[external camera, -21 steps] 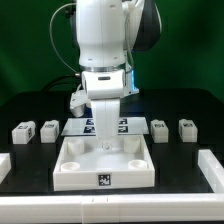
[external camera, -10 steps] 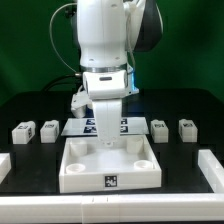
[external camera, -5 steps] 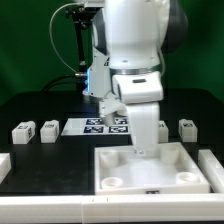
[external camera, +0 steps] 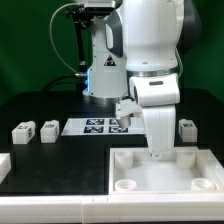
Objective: Assemble one leg
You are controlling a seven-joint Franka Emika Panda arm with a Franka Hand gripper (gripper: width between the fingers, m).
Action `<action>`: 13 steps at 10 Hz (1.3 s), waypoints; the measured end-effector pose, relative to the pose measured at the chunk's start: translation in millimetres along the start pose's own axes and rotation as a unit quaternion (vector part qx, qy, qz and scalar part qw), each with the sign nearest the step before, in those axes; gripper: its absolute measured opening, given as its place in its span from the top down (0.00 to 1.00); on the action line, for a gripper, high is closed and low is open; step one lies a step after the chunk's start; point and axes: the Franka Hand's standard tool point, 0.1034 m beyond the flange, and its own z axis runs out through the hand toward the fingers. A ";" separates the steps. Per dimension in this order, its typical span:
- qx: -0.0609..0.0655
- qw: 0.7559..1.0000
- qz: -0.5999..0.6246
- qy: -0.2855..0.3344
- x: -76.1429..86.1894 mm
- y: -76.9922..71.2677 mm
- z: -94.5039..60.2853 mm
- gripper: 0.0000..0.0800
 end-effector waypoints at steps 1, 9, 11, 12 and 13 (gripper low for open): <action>0.000 1.000 0.000 0.000 -0.1 0.0 -0.1 0.93; 0.001 1.000 0.001 0.000 -1.0 -0.3 0.6 0.19; 0.001 1.000 0.001 0.000 -1.1 -0.4 0.6 0.19; -0.001 1.000 0.011 0.000 0.0 -0.4 -2.5 0.19; -0.008 1.000 0.029 -0.004 2.9 -3.5 -19.0 0.19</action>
Offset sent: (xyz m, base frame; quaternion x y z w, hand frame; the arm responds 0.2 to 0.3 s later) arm 0.0000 0.0000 0.0000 0.0000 0.0000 0.0000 1.0000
